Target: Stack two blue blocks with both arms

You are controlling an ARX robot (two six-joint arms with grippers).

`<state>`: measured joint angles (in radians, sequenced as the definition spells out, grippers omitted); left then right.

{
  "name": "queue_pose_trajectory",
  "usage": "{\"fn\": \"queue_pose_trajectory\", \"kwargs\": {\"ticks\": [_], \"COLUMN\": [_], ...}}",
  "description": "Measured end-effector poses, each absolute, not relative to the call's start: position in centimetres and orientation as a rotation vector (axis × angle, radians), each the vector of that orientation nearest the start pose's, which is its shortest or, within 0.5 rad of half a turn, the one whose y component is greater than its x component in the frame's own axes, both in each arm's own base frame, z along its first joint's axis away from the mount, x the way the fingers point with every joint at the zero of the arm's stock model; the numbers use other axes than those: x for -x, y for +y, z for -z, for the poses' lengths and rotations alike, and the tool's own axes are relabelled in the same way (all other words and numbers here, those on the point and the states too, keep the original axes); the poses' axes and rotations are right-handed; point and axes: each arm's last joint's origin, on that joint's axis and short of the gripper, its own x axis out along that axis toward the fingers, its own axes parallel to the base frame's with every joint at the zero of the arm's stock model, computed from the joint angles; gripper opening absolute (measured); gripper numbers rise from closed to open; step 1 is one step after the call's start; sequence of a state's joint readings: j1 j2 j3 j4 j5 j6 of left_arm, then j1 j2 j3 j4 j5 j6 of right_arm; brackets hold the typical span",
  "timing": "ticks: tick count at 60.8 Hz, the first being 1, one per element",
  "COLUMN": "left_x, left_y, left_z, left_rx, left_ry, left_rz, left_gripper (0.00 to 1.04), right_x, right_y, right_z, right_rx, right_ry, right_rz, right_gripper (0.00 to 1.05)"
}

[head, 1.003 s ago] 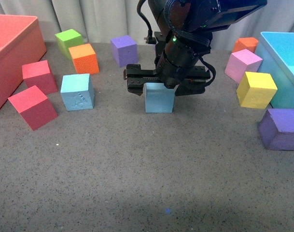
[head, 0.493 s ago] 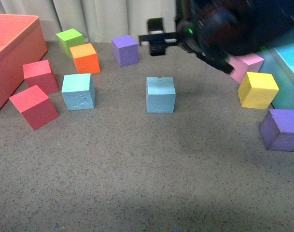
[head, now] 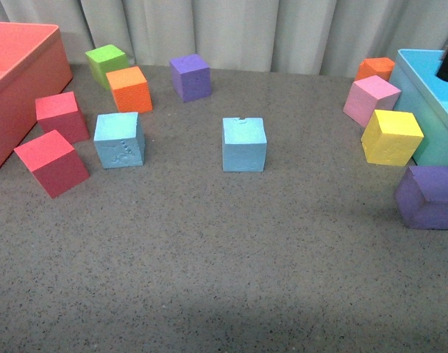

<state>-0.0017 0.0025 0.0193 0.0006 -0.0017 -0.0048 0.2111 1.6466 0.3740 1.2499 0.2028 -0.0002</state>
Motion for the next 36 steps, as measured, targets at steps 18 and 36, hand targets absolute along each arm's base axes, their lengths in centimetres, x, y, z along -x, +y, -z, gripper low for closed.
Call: {"fn": "queue_pose_trajectory", "kwargs": {"ticks": [18, 36], "left_x": [-9.7, -9.7], "left_y": [0.0, 0.0], "left_z": [-17.0, -17.0], "left_rx": [0.005, 0.005], "left_ry": [-0.017, -0.017], "left_rz": [0.001, 0.001], "left_gripper": [0.98, 0.98], "right_x": [-21.1, -17.6], "right_y": [2.4, 1.1], "right_z": [-16.1, -16.1], "right_rx": [0.002, 0.002], "right_ry": [0.015, 0.020], "right_rz": [0.001, -0.004], "right_gripper": [0.01, 0.01]}}
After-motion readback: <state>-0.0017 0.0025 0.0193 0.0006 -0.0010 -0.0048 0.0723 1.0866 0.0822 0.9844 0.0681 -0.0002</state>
